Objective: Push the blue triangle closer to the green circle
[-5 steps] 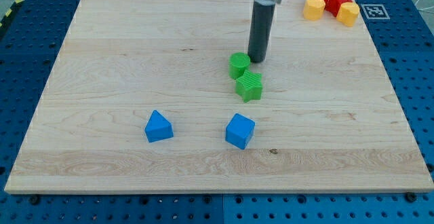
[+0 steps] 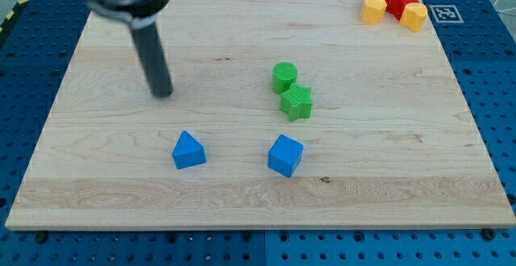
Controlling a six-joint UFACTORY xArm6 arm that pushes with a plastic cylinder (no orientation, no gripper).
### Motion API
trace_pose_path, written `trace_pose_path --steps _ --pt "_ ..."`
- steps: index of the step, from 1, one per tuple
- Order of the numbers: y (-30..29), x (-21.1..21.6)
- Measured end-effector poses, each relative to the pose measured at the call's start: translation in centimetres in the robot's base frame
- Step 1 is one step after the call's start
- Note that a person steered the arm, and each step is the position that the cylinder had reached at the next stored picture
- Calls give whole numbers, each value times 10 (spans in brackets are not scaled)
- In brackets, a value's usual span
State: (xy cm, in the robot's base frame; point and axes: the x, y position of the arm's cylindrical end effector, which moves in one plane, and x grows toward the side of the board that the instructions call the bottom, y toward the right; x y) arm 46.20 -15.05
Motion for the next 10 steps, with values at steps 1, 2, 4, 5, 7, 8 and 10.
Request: trace_pose_path --steps 1,2,4,5,7,8,10 --pt "-1 70" --pt "19 112" --pt "79 95" --pt "90 60" --pt "100 38" --pt "100 68" --pt "61 136"
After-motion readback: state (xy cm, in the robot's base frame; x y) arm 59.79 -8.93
